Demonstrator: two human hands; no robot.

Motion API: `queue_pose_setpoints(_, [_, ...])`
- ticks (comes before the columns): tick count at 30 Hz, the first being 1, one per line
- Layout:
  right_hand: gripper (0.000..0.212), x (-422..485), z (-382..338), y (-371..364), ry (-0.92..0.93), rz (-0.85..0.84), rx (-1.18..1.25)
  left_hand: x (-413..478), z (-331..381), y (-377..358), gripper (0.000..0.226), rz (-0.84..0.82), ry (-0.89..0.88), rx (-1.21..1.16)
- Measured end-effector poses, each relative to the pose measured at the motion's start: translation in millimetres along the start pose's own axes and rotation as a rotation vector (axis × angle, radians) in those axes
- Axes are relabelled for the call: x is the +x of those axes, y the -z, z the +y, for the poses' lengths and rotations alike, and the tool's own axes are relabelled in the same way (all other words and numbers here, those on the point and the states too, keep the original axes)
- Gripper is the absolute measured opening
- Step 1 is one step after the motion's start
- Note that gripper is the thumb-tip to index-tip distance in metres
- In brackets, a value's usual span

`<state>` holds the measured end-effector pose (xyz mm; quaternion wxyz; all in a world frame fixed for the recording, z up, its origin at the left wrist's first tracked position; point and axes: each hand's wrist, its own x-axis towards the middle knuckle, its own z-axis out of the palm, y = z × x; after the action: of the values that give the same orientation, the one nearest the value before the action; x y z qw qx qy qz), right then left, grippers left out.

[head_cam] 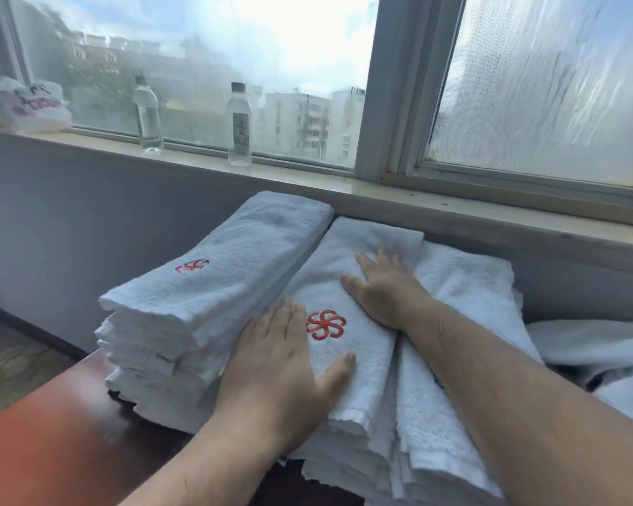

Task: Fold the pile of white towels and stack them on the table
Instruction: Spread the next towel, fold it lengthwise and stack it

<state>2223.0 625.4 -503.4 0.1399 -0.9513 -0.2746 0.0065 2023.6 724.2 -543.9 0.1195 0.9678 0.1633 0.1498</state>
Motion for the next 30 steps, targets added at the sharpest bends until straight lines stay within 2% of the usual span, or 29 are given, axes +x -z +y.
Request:
queue_pose_setpoints(5, [0.065,-33,-10,11,0.003,0.091,0.031,-2,-4,8,0.098,-0.011,-0.015,-0.011])
queue_pose_setpoints(8, [0.057,-75,-6,24,-0.07,0.095,-0.023,-9,0,14,0.09,0.021,-0.059,0.043])
queue_pose_setpoints(11, [0.048,-142,12,32,-0.186,0.133,-0.133,-37,5,12,0.098,0.022,-0.15,0.069])
queue_pose_setpoints(13, [0.035,-192,24,31,-0.21,0.186,-0.098,-62,7,10,0.096,0.007,-0.209,0.032])
queue_pose_setpoints(17, [0.042,-264,43,21,-0.193,0.268,0.034,-104,13,13,0.088,0.012,-0.263,-0.013])
queue_pose_setpoints(21, [0.05,-310,60,15,-0.169,0.304,0.144,-131,30,19,0.067,0.064,-0.281,-0.044])
queue_pose_setpoints(30, [0.032,-383,132,21,-0.272,0.446,0.259,-167,127,3,0.06,0.094,-0.445,-0.221])
